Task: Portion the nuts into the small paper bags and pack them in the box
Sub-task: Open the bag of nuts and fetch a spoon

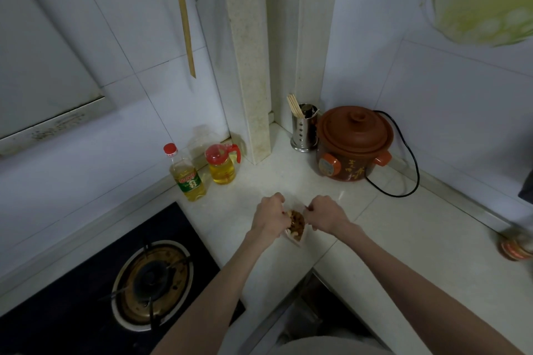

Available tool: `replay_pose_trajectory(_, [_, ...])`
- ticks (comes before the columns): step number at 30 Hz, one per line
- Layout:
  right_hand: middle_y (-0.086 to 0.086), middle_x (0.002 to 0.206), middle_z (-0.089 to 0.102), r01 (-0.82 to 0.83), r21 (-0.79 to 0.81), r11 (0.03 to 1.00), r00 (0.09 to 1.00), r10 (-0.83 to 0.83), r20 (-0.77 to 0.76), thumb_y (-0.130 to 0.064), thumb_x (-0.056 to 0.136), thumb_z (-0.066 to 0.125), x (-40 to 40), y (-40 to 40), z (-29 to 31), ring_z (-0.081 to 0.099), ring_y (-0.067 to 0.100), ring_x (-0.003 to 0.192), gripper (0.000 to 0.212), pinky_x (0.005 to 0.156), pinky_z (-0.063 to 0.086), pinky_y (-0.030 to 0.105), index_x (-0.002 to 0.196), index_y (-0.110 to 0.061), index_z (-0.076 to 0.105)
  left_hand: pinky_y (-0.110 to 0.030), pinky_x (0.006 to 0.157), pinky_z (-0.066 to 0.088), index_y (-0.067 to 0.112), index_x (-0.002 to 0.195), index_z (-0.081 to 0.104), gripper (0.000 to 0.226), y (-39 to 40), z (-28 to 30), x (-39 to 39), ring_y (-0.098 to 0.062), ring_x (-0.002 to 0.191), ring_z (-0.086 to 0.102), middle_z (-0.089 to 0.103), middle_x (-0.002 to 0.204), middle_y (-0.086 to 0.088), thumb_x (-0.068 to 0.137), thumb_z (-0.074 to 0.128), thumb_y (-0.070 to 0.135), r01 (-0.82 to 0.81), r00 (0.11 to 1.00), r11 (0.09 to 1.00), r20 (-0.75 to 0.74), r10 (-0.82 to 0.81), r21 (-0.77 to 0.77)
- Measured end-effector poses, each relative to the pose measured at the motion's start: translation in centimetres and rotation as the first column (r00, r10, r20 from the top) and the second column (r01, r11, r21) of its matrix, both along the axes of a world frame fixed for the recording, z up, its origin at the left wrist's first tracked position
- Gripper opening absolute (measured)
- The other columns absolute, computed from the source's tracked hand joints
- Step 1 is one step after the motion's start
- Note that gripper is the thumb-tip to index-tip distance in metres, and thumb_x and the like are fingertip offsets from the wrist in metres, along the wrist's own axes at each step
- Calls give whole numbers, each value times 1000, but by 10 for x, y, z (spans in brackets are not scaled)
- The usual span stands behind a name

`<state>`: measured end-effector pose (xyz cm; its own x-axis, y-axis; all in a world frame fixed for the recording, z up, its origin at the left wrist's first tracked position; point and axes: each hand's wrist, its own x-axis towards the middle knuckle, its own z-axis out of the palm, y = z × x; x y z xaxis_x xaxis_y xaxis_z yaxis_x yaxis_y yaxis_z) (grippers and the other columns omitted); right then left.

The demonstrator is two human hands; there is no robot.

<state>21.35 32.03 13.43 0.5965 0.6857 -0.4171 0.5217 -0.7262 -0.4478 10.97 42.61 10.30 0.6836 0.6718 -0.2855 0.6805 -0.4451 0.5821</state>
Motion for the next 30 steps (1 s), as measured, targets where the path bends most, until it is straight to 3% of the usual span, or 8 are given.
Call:
replay_pose_trajectory(3, [10, 79, 72, 43, 4, 999, 999, -43, 13, -28, 90, 53, 13, -5, 5, 68, 22, 72, 31, 69, 55, 33, 84, -4, 71, -28, 45, 56, 9, 114, 62, 40, 16, 2, -9, -22, 61, 69, 66, 109, -10, 77, 68, -4, -100, 992, 980, 54, 111, -171])
replay_pose_trajectory(5, [7, 71, 72, 64, 8, 998, 998, -64, 18, -28, 87, 55, 21, -7, 9, 67, 19, 67, 31, 66, 52, 29, 76, -5, 72, -27, 44, 54, 12, 103, 63, 38, 26, 10, -13, -23, 56, 69, 65, 109, -6, 72, 66, -9, -190, 971, 927, 76, 226, -322])
replay_pose_trajectory(11, [7, 64, 71, 59, 95, 994, 996, -65, 60, -31, 84, 59, 24, -2, 16, 65, 18, 60, 33, 62, 52, 31, 69, -5, 72, -27, 45, 54, 18, 92, 65, 38, 33, 30, -23, -22, 56, 70, 68, 98, -1, 68, 64, -12, -239, 926, 882, 179, 333, -406])
replay_pose_trajectory(14, [8, 70, 73, -4, 0, 1000, 999, 4, 35, -26, 87, 57, 16, -2, 15, 68, 19, 66, 30, 67, 55, 31, 74, -4, 73, -34, 51, 59, 16, 98, 64, 41, 24, 30, -31, -25, 68, 71, 66, 99, -1, 68, 66, -12, -205, 948, 903, 152, 279, -379])
replay_pose_trajectory(18, [7, 73, 71, 67, 154, 986, 982, -93, 166, -31, 87, 57, 13, -3, 16, 67, 22, 67, 31, 66, 58, 38, 79, -6, 72, -27, 43, 54, 19, 94, 63, 33, 18, 34, -38, -20, 50, 67, 69, 96, 2, 72, 61, -5, -163, 905, 938, 333, 266, -306])
replay_pose_trajectory(22, [10, 80, 72, -1, 13, 1000, 988, -1, 153, -28, 87, 55, 6, -5, 12, 68, 26, 76, 29, 68, 55, 33, 82, -5, 71, -35, 50, 58, 17, 96, 63, 41, 11, 28, -41, -28, 68, 68, 68, 100, -2, 67, 59, -11, -165, 932, 930, 257, 257, -329])
replay_pose_trajectory(25, [10, 84, 71, 39, 120, 992, 968, -67, 241, -33, 87, 54, 9, -4, 13, 66, 28, 81, 31, 66, 50, 32, 86, -8, 72, -30, 42, 54, 27, 86, 63, 39, 11, 32, -39, -23, 54, 67, 69, 94, 6, 62, 53, -2, -170, 896, 944, 355, 267, -281])
replay_pose_trajectory(30, [14, 88, 70, -5, 43, 999, 977, -5, 213, -31, 86, 55, 4, -4, 9, 66, 31, 82, 31, 70, 54, 34, 87, -4, 70, -33, 48, 57, 25, 91, 62, 47, 13, 27, -41, -24, 62, 70, 67, 97, 7, 61, 57, -11, -175, 932, 942, 261, 253, -285])
